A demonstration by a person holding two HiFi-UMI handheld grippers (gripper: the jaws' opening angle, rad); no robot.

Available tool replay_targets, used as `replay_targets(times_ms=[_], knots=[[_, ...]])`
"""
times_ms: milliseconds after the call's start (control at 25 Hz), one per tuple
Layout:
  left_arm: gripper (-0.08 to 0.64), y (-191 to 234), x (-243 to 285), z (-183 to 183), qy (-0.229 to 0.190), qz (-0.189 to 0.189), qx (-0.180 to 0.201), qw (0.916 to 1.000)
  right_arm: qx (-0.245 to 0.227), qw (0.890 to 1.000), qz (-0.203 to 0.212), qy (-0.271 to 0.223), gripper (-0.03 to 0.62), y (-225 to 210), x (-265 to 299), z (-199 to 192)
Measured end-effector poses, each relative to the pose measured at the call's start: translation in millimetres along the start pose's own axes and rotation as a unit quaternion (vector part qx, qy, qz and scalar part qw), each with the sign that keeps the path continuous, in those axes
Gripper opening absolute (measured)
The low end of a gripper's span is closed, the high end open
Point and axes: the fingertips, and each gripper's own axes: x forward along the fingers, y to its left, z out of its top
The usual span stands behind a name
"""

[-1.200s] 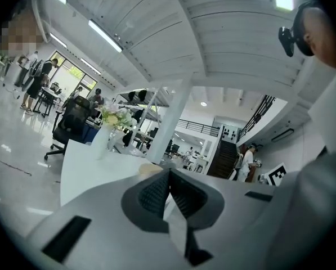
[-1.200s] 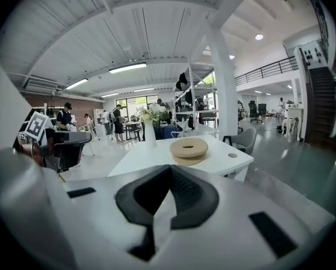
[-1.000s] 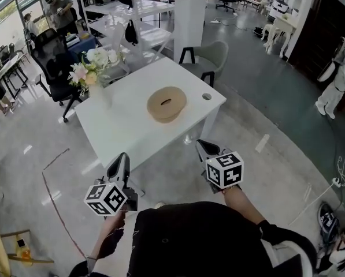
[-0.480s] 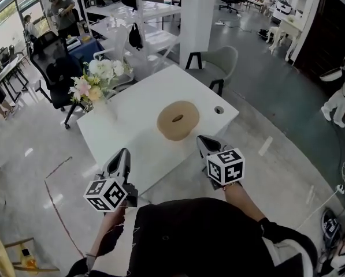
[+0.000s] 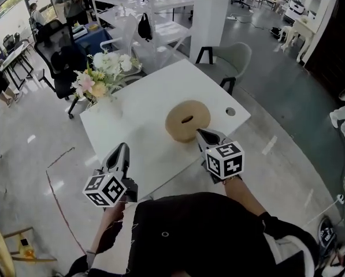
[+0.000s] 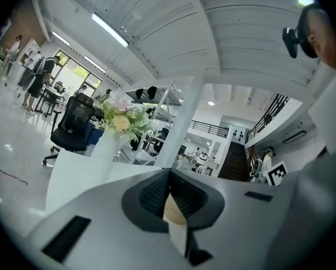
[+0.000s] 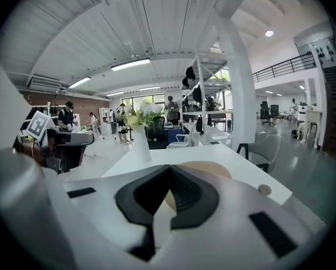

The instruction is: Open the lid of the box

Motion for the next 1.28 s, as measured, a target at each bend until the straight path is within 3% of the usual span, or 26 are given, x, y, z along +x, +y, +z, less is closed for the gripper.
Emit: replay_targets(times_ms=[440, 760, 1000, 1280], knots=[[0.011, -2, 5, 5, -0.032, 0.076, 0.002, 0.9966, -0.042, 0.995, 0.081, 0.029, 0.005, -9, 51, 19], [0.011, -5, -7, -3, -0.04, 0.128, -0.003, 0.991, -0.052, 0.989, 0.125, 0.061, 0.005, -13, 71, 2], [0.011, 1, -13, -6, -0.04, 0.15, -0.005, 0.9879, -0.064, 0.984, 0.135, 0.093, 0.005, -11, 84, -21], [0.011, -3, -7, -11, -0.029, 0.141, -0.002, 0.9896, -0.08, 0.977, 0.137, 0.142, 0.005, -9, 89, -49]])
